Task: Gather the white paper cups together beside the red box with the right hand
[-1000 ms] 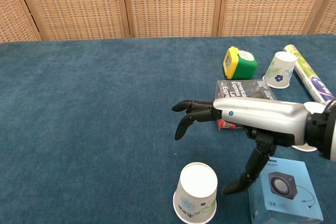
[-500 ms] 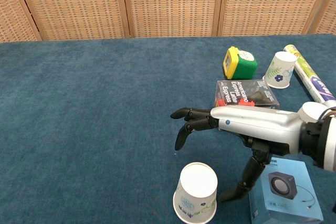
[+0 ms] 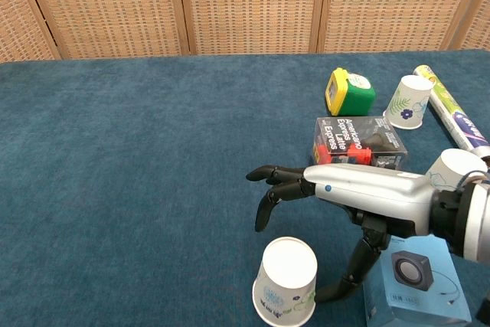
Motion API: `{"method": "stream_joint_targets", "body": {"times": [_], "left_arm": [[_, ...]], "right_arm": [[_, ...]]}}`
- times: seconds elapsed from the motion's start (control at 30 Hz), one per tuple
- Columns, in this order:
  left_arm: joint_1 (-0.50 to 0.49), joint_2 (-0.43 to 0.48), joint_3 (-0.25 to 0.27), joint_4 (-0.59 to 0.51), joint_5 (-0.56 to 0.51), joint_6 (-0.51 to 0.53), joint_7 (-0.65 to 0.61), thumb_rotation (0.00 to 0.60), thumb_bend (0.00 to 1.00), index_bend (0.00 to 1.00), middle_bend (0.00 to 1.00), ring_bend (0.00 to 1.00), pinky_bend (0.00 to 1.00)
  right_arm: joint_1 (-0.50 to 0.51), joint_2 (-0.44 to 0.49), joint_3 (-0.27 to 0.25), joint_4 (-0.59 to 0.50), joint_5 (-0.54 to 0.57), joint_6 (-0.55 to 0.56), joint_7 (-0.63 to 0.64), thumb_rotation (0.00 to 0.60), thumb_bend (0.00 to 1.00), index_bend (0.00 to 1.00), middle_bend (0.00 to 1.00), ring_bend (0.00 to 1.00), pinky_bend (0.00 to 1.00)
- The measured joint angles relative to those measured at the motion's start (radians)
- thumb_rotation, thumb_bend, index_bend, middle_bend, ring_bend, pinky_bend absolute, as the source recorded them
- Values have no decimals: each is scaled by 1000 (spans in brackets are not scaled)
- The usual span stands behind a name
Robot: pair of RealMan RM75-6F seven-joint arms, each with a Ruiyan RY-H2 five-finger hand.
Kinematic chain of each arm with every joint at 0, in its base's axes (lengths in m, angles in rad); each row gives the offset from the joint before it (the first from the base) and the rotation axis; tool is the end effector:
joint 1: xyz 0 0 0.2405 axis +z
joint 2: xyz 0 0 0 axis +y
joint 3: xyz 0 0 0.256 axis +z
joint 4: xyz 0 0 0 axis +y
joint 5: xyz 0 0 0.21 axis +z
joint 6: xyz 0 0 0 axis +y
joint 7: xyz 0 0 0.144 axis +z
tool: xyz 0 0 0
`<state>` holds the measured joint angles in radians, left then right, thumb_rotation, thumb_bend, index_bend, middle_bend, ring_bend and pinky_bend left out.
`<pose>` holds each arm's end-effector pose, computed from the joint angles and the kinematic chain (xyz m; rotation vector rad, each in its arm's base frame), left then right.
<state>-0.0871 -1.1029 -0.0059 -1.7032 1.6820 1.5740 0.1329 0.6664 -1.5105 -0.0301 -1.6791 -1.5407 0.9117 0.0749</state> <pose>-0.2684 0.1683 0.1536 -1.5221 -0.7428 -0.9962 -0.1277 -0.2337 -0.0454 2.2475 -1.2791 1.1315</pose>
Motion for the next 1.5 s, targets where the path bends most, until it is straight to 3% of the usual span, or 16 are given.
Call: {"method": "stream_joint_targets", "body": {"times": [0.7,1.2,1.5], "left_arm": [[-1,0,-1,2,-2,0,-6,600,179,0,0,0,0],[0,2,-1,2,-1,3,-8,600,179,0,0,0,0],[1,3,0,2,0,5,-11,600,180,0,0,0,0]], "right_arm": [[-8,-54,2,39,0,15,-1,600,118,499,0,0,0],[1,-47,14,13,7,8,-38,600,119,505,0,0,0],[22,-9,64,-50,41,2,-126,600,118,505,0,0,0]]}}
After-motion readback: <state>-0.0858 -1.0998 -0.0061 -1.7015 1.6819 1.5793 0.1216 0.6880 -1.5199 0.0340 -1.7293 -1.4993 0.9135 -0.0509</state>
